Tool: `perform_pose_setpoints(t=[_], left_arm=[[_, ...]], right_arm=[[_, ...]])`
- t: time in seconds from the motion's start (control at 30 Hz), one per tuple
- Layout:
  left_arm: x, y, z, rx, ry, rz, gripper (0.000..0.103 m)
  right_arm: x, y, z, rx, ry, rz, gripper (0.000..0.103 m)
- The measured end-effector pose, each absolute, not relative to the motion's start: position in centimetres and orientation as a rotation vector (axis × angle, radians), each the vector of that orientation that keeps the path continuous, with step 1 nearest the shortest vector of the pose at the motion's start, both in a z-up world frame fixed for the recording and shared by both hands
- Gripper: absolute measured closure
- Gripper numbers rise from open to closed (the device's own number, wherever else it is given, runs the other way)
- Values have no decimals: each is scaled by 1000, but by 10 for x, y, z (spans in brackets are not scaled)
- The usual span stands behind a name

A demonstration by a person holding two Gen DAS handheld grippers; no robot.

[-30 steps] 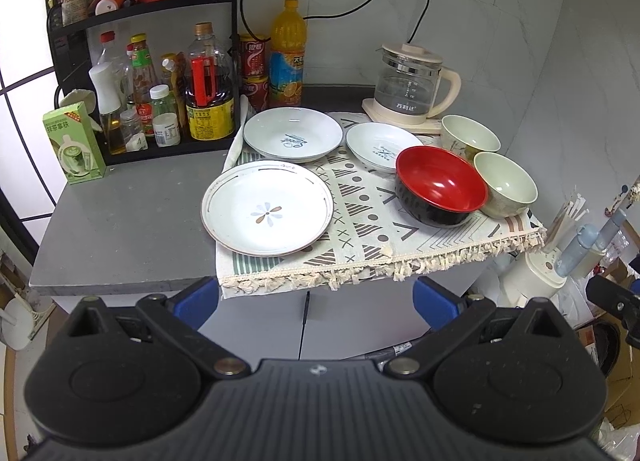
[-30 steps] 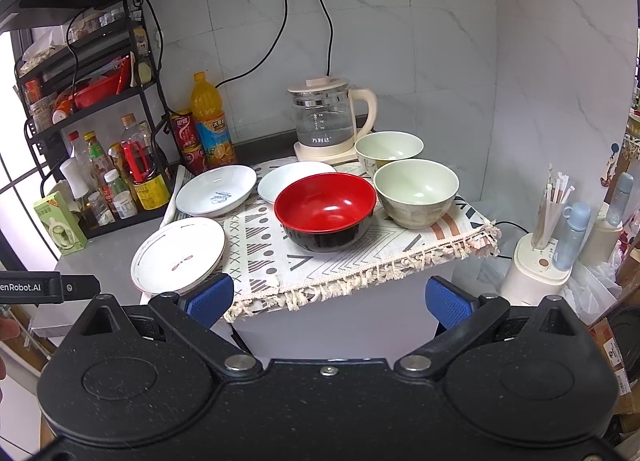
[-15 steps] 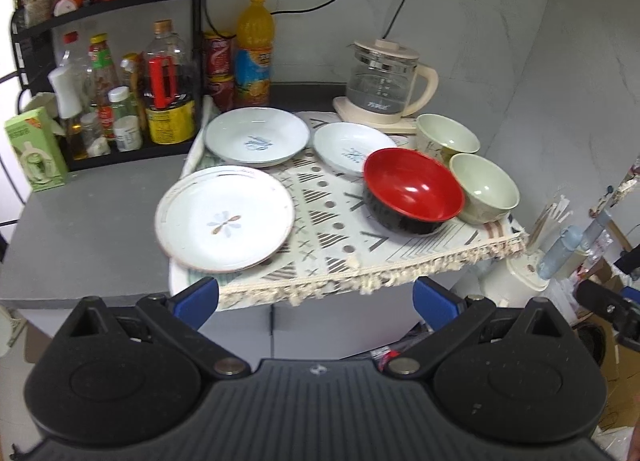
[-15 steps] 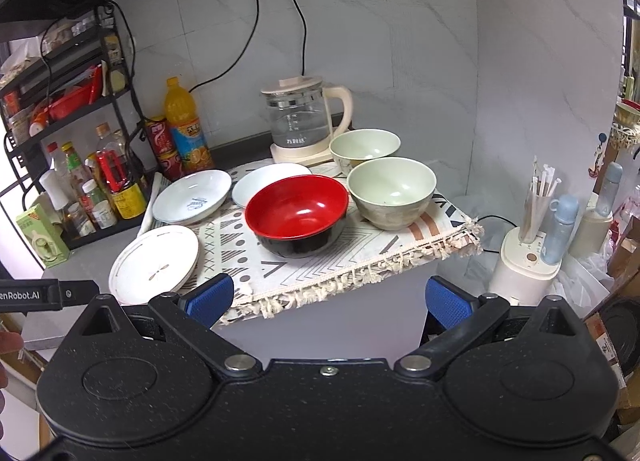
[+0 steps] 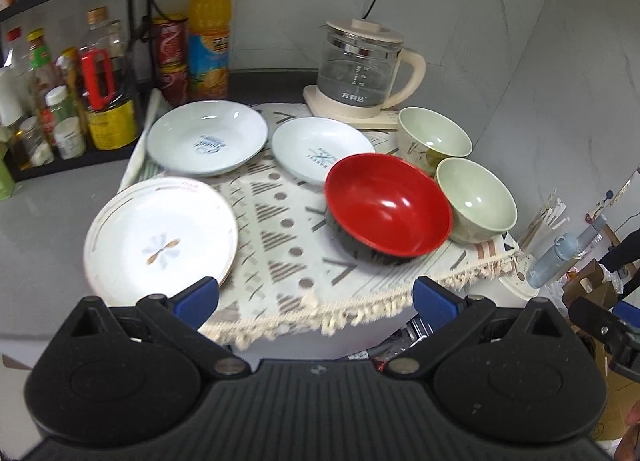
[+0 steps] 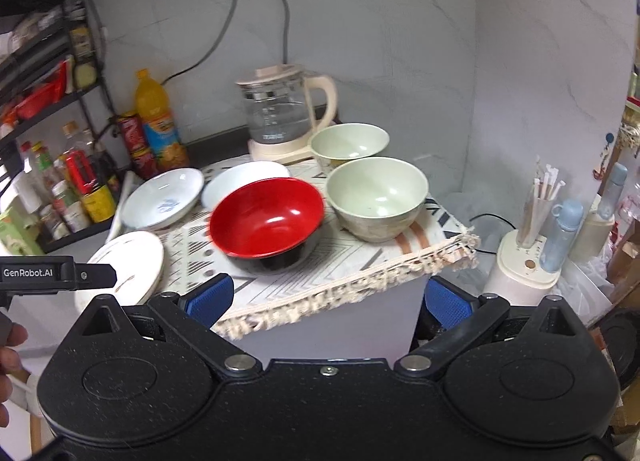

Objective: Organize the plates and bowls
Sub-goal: 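Move both grippers toward the large pale green bowl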

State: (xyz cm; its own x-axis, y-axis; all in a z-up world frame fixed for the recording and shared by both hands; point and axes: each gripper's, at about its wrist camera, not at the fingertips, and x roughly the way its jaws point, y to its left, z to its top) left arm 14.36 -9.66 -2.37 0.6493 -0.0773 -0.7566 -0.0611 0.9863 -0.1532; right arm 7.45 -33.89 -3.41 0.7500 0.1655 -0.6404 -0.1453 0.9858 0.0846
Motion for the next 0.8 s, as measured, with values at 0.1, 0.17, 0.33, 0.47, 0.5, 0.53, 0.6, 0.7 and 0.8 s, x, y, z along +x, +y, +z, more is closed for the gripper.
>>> perform_pose_setpoints(t=[0.1,0.17,0.33,0.47,0.5,0.53,0.6,0.7,0.8], left_arm=[[164,-107,-23,-151,859,-23,1],[176,-113,-21,-140,848,-31,1],[204,-125,-19,-146,837,-65,1],[227,-135,-20,-134,849,-88,1],[233,-138,-21,-133,857,-94,1],[240,-140,-22,-134,865,-101,1],[251,-144,-24,-134,877,-116,1],[267,-150,-27,-122,894,-135,1],[282,-157,-30,-107,912,-169,1]], right_arm=[[91,-345,-36,37,707,144,0],[101,-348,-37,42,711,133,0],[127,-354,-41,49,709,95,0],[146,-359,-41,63,704,72,0],[151,-360,-41,63,702,72,0],[155,-361,-42,60,701,60,0],[165,-362,-42,57,705,30,0],[177,-366,-44,74,714,26,0],[188,-368,-47,75,724,10,0]])
